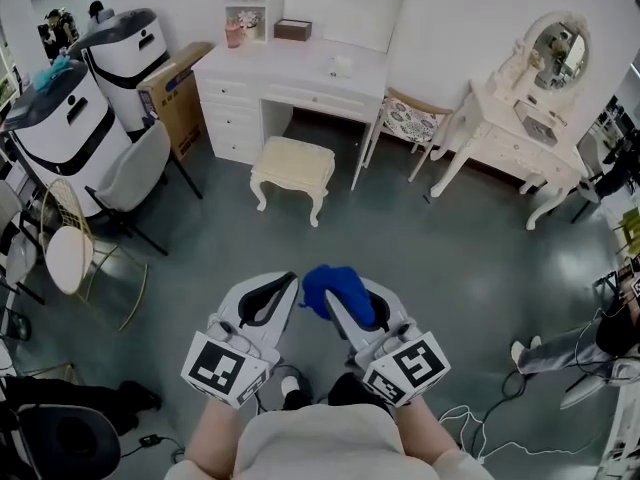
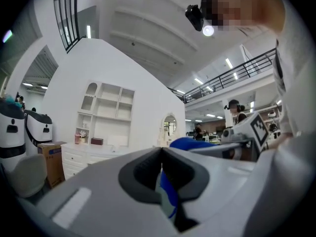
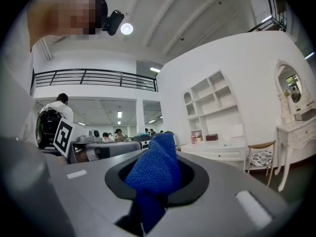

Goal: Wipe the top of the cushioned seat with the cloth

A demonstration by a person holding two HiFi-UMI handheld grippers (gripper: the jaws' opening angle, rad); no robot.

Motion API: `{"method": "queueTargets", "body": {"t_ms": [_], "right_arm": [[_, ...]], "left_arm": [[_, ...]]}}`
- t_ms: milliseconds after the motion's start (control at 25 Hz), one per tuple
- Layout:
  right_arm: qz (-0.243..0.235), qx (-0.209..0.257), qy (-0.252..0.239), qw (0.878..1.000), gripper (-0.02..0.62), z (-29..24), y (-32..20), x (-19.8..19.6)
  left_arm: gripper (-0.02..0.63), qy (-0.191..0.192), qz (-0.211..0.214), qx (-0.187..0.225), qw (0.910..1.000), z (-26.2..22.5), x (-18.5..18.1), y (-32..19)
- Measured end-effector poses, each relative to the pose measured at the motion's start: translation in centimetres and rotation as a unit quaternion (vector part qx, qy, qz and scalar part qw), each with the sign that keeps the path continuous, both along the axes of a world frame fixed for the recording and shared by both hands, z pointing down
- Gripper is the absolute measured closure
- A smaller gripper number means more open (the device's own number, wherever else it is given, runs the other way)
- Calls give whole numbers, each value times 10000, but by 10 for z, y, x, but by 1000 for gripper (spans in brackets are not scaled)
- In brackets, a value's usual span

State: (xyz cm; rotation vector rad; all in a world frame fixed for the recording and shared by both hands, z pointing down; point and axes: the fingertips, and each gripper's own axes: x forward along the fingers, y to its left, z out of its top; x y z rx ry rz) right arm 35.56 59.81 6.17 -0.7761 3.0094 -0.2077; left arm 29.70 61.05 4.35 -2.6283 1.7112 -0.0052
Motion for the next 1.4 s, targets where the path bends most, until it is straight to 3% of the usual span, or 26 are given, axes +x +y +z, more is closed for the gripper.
{"method": "queueTargets", "body": {"t_ms": [360, 1000, 1400], "right_arm": [[59, -86, 62, 9999, 497, 8, -51, -24], [-555, -37, 78, 9984, 497, 3, -237, -37], [-664, -123, 1, 9977, 497, 12, -282, -35]], "left_arm": [[607, 97, 82, -59, 9999, 8, -23, -57], [607, 67, -422, -5, 9991, 3, -28, -236], [607, -30, -526, -68, 9986, 9, -26, -281]]}}
